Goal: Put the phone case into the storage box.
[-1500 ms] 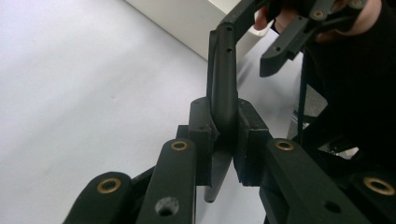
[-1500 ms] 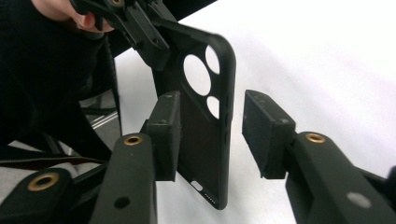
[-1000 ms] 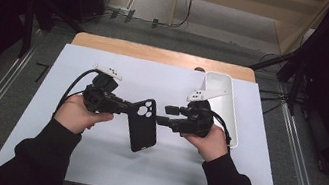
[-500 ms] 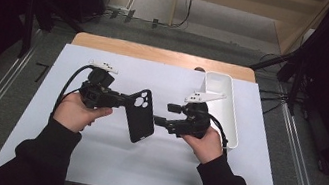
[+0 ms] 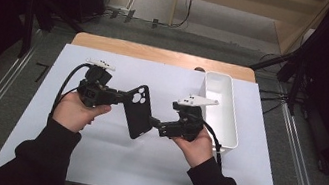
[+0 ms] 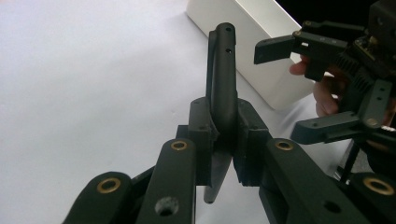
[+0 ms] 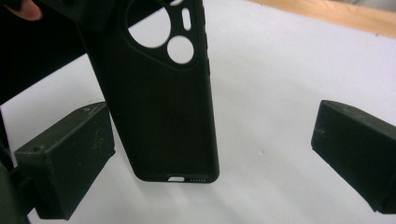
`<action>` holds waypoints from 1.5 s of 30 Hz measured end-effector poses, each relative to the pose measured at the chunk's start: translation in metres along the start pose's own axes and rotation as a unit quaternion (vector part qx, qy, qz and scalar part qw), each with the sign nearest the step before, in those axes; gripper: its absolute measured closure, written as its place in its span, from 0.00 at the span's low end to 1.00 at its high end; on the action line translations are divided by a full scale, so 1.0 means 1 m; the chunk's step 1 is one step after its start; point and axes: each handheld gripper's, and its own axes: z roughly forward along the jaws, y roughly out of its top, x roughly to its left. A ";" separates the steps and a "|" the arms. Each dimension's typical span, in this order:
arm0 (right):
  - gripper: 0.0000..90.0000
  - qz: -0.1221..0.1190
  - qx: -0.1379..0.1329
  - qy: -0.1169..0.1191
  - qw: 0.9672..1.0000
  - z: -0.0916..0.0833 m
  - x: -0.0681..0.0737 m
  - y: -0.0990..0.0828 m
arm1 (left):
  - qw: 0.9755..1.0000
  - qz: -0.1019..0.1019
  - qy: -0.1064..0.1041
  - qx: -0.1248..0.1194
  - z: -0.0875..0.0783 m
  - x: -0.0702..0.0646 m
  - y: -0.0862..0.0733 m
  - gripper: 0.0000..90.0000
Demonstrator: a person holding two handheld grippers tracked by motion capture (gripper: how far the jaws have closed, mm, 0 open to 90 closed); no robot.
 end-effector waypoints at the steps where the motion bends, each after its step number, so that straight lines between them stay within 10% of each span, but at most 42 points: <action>1: 0.00 0.003 0.000 0.002 1.000 0.001 0.001 0.000 | 1.000 -0.002 0.000 0.001 0.000 0.000 0.000 0.88; 20: 0.00 -0.005 -0.023 -0.042 0.999 0.014 0.034 -0.003 | 1.000 0.000 0.001 0.004 0.000 -0.008 -0.003 0.88; 45: 0.00 -0.006 -0.035 -0.035 0.999 0.025 0.051 0.003 | 1.000 0.001 -0.010 -0.003 0.001 -0.023 -0.012 0.88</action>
